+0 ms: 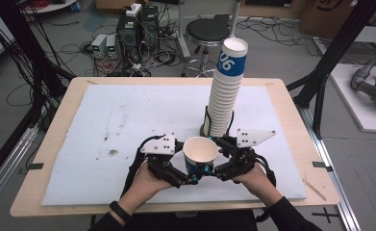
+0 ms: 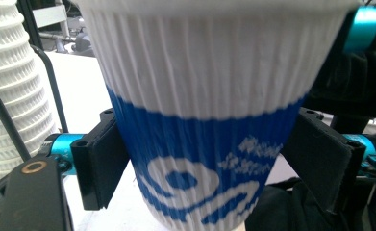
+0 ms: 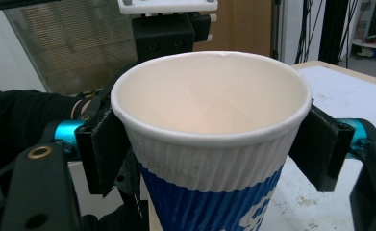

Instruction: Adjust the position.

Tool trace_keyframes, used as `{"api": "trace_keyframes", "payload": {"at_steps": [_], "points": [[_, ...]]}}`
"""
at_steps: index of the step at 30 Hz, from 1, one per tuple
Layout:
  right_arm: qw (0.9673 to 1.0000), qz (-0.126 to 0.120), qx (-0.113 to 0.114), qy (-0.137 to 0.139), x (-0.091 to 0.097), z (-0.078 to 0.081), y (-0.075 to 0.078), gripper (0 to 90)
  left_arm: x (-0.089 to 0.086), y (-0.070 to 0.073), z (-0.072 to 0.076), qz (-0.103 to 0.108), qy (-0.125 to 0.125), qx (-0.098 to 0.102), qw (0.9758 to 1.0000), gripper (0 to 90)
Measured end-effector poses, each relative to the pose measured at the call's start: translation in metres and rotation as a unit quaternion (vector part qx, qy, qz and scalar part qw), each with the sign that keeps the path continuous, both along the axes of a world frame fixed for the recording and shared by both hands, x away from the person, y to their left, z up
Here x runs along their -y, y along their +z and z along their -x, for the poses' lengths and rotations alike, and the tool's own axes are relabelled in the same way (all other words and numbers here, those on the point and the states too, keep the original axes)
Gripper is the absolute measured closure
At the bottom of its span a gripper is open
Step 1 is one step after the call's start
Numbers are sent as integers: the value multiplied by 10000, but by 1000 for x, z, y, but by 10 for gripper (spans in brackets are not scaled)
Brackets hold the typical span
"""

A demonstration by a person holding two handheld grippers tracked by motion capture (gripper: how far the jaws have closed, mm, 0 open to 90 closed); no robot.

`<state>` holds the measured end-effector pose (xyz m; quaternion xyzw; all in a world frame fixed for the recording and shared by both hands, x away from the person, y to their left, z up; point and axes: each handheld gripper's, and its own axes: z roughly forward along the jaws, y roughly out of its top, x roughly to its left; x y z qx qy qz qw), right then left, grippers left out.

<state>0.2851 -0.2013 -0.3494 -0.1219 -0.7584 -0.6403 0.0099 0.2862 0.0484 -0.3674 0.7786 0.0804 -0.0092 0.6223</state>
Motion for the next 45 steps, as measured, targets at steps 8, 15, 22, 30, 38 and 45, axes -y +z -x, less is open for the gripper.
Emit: {"api": "trace_keyframes", "payload": {"at_steps": [8,15,22,30,38,45], "points": [[10000,7,-7,47,-3,2,-1,227,-1,0,-1,105,46,-72,9999,204],[10000,-24,8,27,-4,2,-1,228,-2,0,-2,169,-3,-97,9998,251],[10000,19,7,60,-3,2,-1,201,-3,0,-2,166,-48,-84,9998,252],[9999,76,100,64,2,1,1,194,-7,1,-3,160,-22,-64,9998,253],[9999,39,149,54,13,-1,4,195,-16,4,-6,230,129,-34,9996,253],[9995,162,263,-44,22,-5,4,194,-22,8,-7,292,203,17,9994,253]]}}
